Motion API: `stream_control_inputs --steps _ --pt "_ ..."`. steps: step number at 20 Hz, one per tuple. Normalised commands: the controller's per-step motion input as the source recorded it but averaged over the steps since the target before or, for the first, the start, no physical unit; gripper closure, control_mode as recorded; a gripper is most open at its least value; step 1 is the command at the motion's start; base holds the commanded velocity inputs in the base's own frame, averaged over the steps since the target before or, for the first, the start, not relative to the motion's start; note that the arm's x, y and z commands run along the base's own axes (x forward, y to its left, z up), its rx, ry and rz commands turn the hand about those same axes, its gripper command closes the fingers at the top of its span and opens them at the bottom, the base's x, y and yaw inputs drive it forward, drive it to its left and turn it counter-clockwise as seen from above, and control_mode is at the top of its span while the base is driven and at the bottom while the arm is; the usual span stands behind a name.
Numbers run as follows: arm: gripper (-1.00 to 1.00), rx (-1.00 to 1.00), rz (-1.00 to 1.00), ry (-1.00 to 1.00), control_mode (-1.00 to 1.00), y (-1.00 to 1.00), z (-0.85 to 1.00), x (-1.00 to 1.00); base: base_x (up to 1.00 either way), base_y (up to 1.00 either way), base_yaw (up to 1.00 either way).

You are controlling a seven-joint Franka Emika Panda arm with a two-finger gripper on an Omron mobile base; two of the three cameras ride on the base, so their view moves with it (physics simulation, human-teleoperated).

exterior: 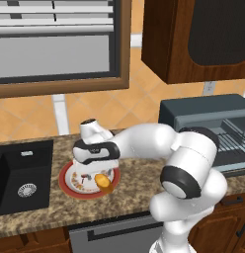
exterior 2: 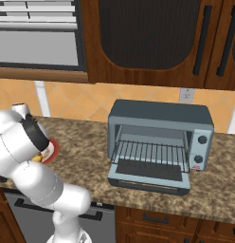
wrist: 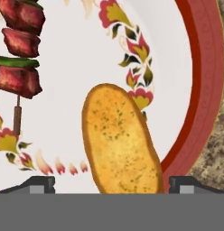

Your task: Pick up the kebab skewer and baguette bread, and place them inside the toaster oven. Close the toaster oven door and start by setting the timer.

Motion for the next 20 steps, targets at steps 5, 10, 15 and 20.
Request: stream_control_inputs --steps 5,10,15,20 --pt "-1.00 0.01 0.00 -0.01 -1.00 -0.04 -0.21 0.03 0.00 0.00 0.00" --pt "-1.00 0.01 0.00 0.00 -1.00 -0.06 -0.10 0.00 0.00 0.00 0.00" --pt "-1.00 0.01 0.00 0.00 -1.00 -0.06 -0.09 0.00 0.00 0.00 0.00" --pt "-1.00 0.00 0.00 0.00 -1.00 -0.03 -0.14 0.00 0.00 0.00 0.00"
